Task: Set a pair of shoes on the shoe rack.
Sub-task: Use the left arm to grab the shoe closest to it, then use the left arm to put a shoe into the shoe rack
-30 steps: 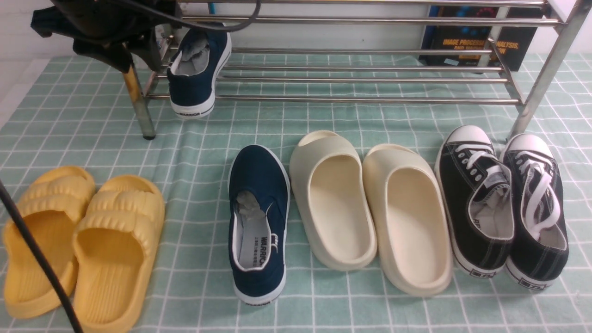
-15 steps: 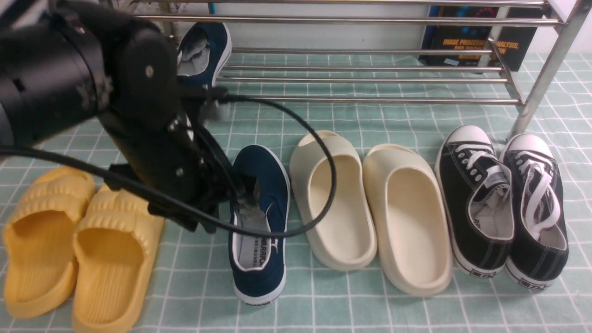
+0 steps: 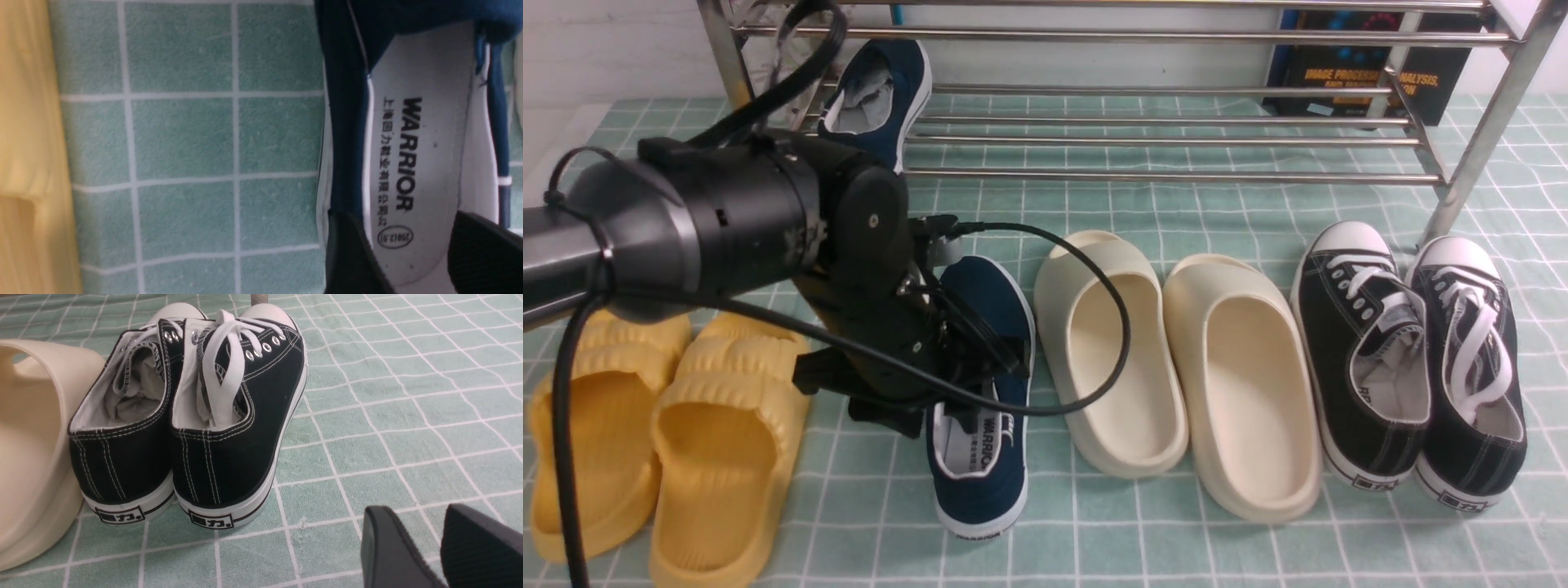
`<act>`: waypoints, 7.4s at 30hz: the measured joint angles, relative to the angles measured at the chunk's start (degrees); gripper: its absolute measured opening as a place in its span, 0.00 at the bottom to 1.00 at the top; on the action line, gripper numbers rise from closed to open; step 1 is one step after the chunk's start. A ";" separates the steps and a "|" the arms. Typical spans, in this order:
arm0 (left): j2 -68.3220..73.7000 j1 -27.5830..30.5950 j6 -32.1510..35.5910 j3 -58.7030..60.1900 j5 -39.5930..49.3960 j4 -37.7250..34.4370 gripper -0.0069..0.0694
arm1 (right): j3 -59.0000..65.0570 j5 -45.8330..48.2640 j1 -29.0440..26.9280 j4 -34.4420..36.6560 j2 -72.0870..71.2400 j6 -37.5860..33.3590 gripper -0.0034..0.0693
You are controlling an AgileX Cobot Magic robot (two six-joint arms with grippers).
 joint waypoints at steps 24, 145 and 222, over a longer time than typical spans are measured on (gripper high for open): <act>-1.23 1.42 0.88 -9.44 7.76 3.79 0.08 | 0.00 0.00 0.00 0.00 0.00 0.00 0.38; 24.70 5.18 13.77 -44.50 5.66 6.20 0.07 | 0.00 0.00 0.00 0.00 0.00 0.00 0.38; 21.03 7.43 9.13 -35.32 -3.67 14.48 0.07 | 0.00 0.00 0.00 0.00 0.00 0.00 0.38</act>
